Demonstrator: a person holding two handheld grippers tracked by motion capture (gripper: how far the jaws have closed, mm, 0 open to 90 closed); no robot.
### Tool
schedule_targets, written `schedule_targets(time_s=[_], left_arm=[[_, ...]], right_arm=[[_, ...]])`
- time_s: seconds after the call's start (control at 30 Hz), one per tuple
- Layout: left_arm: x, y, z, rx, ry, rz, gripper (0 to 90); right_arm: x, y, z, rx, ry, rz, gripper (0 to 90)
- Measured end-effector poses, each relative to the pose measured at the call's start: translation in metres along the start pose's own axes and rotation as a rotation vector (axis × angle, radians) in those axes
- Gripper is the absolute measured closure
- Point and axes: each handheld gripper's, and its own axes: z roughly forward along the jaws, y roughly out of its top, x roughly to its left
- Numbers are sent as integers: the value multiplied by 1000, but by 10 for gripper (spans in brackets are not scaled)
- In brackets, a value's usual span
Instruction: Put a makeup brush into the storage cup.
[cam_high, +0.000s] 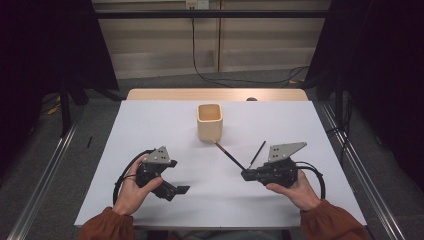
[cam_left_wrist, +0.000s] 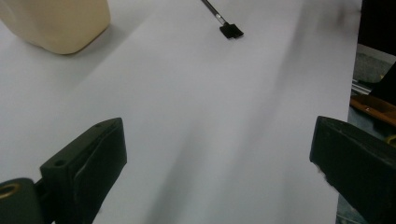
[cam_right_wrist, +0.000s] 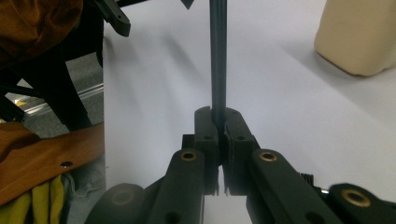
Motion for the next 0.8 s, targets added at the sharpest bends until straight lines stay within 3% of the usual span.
schedule_targets(time_s=[0.6, 0.8], left_arm=[[-3, 0, 0, -3, 12, 12, 38], [-3, -2, 1, -13, 18, 11, 36]], right_arm=[[0, -6, -5, -214, 11, 16, 864], [0, -6, -6, -253, 7, 15, 864]])
